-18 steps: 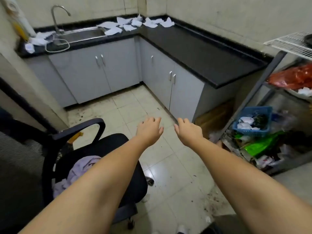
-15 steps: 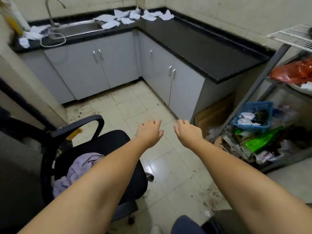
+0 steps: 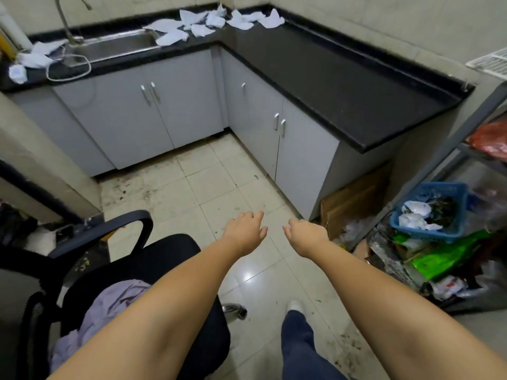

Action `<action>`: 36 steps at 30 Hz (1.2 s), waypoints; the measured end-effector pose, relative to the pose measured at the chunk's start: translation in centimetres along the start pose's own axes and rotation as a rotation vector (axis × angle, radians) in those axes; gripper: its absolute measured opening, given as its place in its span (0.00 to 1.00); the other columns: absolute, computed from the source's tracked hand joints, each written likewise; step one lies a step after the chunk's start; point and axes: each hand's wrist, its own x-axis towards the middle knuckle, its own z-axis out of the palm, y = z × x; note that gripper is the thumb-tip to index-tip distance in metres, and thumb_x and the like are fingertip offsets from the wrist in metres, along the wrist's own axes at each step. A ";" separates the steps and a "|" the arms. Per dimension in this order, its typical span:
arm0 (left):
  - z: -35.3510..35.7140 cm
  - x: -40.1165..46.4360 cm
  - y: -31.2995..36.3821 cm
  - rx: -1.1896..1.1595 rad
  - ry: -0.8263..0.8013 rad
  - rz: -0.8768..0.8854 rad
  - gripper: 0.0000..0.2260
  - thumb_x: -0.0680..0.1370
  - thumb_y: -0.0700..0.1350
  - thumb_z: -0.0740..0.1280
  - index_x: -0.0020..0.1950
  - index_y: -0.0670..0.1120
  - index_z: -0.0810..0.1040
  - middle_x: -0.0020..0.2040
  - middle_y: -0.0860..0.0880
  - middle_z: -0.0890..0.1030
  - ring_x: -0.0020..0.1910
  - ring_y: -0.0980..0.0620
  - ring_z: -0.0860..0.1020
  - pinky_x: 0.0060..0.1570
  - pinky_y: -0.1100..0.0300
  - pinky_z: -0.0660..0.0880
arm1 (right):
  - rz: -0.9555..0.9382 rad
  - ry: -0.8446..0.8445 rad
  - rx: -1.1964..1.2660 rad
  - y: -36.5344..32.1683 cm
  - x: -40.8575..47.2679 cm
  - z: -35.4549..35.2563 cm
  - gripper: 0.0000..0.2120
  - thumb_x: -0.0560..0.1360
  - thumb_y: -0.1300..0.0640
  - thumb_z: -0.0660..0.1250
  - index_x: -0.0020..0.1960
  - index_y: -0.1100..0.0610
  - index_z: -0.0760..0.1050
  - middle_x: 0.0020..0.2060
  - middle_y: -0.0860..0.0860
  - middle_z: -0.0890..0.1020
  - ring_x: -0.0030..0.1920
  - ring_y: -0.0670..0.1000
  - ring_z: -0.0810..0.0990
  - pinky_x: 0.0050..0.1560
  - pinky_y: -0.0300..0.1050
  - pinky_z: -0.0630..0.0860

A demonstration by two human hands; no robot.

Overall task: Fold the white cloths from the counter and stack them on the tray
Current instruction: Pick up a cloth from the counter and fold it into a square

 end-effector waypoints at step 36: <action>-29.2 60.6 -30.4 -0.034 0.017 -0.108 0.20 0.82 0.52 0.53 0.71 0.45 0.63 0.67 0.43 0.70 0.66 0.42 0.68 0.60 0.49 0.68 | -0.079 0.049 0.128 -6.5 68.3 -29.6 0.21 0.83 0.48 0.46 0.60 0.61 0.69 0.58 0.59 0.77 0.57 0.60 0.76 0.51 0.49 0.70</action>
